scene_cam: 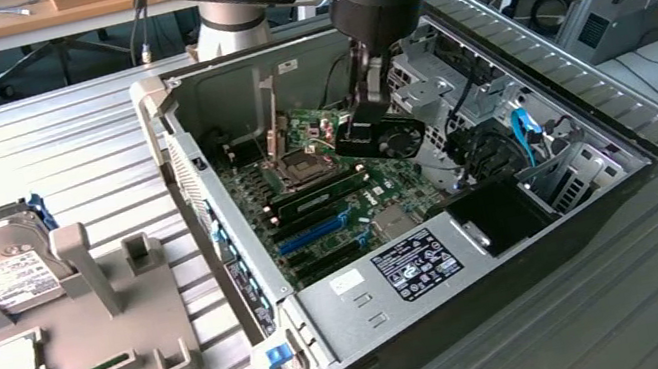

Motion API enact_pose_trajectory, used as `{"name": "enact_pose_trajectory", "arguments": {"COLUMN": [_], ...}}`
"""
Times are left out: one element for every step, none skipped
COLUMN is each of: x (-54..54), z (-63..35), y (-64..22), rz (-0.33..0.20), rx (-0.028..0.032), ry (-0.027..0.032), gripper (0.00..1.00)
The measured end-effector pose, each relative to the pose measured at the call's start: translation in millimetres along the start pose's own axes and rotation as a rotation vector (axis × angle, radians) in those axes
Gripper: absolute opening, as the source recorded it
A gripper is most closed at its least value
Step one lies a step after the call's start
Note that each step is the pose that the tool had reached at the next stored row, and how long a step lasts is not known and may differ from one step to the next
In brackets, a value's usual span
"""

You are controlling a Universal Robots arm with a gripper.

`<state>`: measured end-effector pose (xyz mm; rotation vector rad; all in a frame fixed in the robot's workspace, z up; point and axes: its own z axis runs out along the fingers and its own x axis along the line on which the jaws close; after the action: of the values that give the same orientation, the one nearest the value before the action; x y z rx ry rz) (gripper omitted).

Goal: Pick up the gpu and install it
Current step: 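Insert the gpu into the slot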

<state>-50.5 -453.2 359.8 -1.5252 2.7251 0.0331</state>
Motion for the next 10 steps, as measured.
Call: {"name": "enact_pose_trajectory", "arguments": {"x": [0.0,0.0,0.0,0.0,0.0,0.0,0.0,0.0,0.0,0.0], "z": [0.0,0.0,0.0,0.0,0.0,0.0,0.0,0.0,0.0,0.0], "y": [0.0,0.0,0.0,0.0,0.0,0.0,0.0,0.0,0.0,0.0], "rz": [-0.001,-0.003,-0.004,-0.005,-0.005,-0.006,-0.007,-0.008,-0.009,-0.01], "rx": [0.0,-0.0001,-0.0001,-0.0001,-0.0001,-0.0002,-0.0002,-0.0002,-0.0003,-0.0003], "ry": [0.0,0.0,0.0,0.0,0.0,0.0,0.0001,0.0,0.0,0.0001], "gripper": [0.26,0.26,0.26,0.26,0.26,0.26,0.26,0.26,0.26,0.26]}}
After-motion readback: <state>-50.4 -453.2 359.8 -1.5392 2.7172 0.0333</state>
